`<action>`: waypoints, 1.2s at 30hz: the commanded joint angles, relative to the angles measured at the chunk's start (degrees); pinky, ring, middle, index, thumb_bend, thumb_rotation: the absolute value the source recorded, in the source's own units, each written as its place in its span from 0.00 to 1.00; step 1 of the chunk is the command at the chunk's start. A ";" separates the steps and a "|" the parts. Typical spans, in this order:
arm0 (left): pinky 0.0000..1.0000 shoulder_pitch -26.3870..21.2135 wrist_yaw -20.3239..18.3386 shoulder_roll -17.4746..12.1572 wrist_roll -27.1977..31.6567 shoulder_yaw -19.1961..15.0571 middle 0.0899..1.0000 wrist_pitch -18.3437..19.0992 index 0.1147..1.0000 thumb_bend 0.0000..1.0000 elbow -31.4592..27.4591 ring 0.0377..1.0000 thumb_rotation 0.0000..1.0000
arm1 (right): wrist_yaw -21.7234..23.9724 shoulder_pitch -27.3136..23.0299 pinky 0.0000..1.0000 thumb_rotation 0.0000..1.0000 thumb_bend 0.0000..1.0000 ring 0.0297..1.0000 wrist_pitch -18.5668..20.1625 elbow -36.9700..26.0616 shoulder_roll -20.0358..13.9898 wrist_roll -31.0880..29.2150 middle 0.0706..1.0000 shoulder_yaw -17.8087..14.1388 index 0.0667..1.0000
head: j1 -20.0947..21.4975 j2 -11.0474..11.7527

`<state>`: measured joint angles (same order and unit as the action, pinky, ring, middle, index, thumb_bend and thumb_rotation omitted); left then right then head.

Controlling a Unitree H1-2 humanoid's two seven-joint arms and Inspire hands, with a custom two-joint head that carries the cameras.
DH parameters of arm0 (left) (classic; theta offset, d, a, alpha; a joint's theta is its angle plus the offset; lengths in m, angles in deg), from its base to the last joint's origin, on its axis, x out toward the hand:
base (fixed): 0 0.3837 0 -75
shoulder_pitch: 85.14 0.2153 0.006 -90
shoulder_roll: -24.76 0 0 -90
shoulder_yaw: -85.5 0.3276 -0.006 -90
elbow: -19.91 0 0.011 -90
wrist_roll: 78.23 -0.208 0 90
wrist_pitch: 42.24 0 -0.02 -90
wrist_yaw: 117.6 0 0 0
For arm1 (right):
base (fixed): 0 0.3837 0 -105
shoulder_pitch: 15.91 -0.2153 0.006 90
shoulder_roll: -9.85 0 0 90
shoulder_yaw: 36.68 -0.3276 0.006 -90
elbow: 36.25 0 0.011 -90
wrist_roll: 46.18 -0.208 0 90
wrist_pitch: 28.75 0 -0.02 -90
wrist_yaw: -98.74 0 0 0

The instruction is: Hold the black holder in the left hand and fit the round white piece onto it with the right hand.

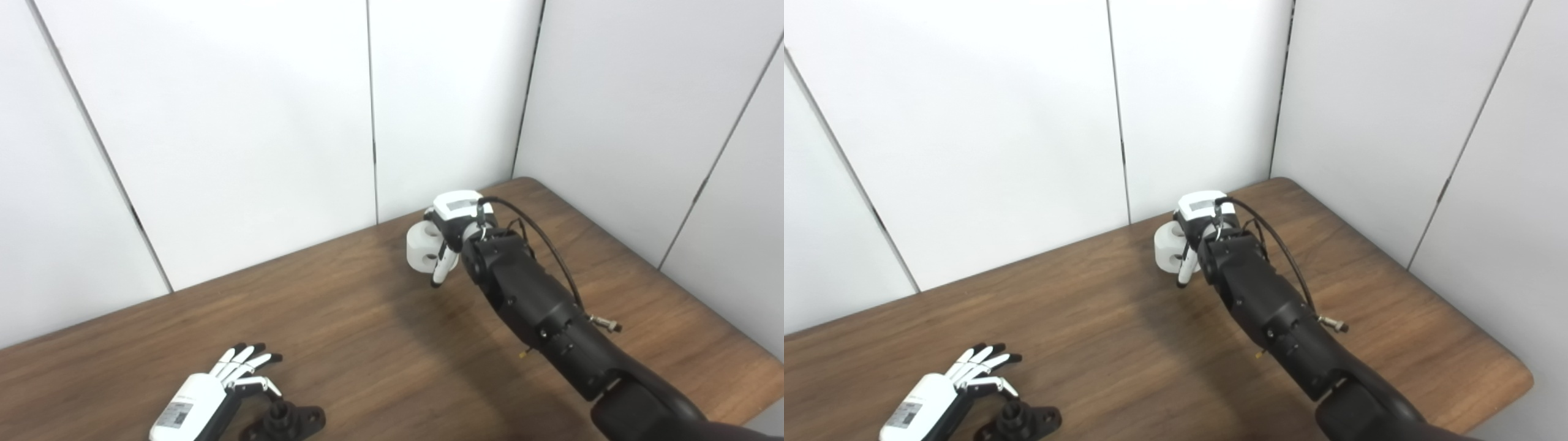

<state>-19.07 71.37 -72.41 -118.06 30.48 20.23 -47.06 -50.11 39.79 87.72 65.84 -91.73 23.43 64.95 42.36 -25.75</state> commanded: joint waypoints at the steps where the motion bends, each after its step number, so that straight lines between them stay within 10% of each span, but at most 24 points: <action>1: 1.00 4.29 -6.74 -4.98 -4.10 1.27 0.88 2.97 0.42 0.52 2.03 0.96 0.06 | -2.79 -2.67 0.90 0.27 0.89 0.92 0.28 -0.20 -0.86 -0.64 0.91 -0.35 0.85 | -0.04 -0.13; 18: 1.00 5.79 -9.14 -5.48 -3.34 -0.40 0.89 3.30 0.42 0.52 -0.78 0.96 0.06 | -10.71 -1.84 0.84 0.23 0.80 0.83 0.00 3.57 -1.15 -4.35 0.80 1.01 0.59 | -0.87 -1.35; 21: 1.00 6.00 -9.50 -5.54 -3.10 -0.66 0.89 3.57 0.42 0.52 -1.25 0.95 0.06 | -12.58 -1.53 0.85 0.16 0.55 0.80 -0.37 3.78 -1.43 -5.19 0.74 1.47 0.46 | -0.97 -1.63; 36: 0.95 6.43 -13.30 -5.66 -3.49 -1.53 0.88 6.17 0.42 0.52 -4.90 0.94 0.06 | -20.36 -0.23 0.84 0.14 0.52 0.77 -2.70 1.79 -2.38 -9.21 0.69 2.08 0.45 | -3.38 -3.06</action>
<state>-16.12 64.35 -74.18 -117.50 27.45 23.41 -54.15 -68.27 41.52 85.85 69.81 -92.44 14.66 67.57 39.46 -28.65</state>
